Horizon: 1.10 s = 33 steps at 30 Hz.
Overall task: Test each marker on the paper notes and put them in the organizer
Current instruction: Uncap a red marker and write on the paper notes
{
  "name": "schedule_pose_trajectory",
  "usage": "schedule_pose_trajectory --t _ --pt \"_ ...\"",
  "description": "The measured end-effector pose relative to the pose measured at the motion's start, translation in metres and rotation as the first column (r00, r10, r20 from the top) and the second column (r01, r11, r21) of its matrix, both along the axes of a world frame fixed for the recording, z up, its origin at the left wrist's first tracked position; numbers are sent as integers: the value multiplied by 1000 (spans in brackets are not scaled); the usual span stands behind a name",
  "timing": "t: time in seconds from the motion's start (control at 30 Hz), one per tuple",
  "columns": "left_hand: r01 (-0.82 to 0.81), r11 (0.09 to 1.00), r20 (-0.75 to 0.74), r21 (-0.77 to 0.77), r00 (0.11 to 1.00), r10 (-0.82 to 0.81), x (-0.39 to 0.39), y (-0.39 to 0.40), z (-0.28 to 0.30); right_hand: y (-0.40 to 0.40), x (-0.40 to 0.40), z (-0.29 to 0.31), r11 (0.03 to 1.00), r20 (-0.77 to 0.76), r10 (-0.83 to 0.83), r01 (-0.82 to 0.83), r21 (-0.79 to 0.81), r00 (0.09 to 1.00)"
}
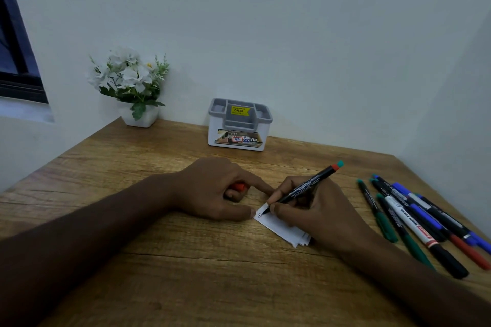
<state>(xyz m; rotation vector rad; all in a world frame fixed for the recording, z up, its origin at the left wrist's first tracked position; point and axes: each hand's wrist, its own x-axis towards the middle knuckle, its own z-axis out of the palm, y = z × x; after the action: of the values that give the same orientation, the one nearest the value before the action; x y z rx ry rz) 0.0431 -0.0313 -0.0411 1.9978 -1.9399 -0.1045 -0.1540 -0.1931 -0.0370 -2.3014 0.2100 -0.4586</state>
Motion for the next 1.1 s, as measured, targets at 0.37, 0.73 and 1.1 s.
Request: schedule_pose_trajectory --t 0.37,0.73,1.1 --pt "-4 1000 -10 -3 1000 4 2 0 -2 0 -1 1 998 -41 -22 25 61 999" --pt "-17 1000 -49 -14 999 17 1 1 -3 1 1 2 997 -49 -44 47 65 998" --pt "-15 1000 -21 11 1000 16 -3 1 1 0 0 0 993 -53 -76 80 82 996"
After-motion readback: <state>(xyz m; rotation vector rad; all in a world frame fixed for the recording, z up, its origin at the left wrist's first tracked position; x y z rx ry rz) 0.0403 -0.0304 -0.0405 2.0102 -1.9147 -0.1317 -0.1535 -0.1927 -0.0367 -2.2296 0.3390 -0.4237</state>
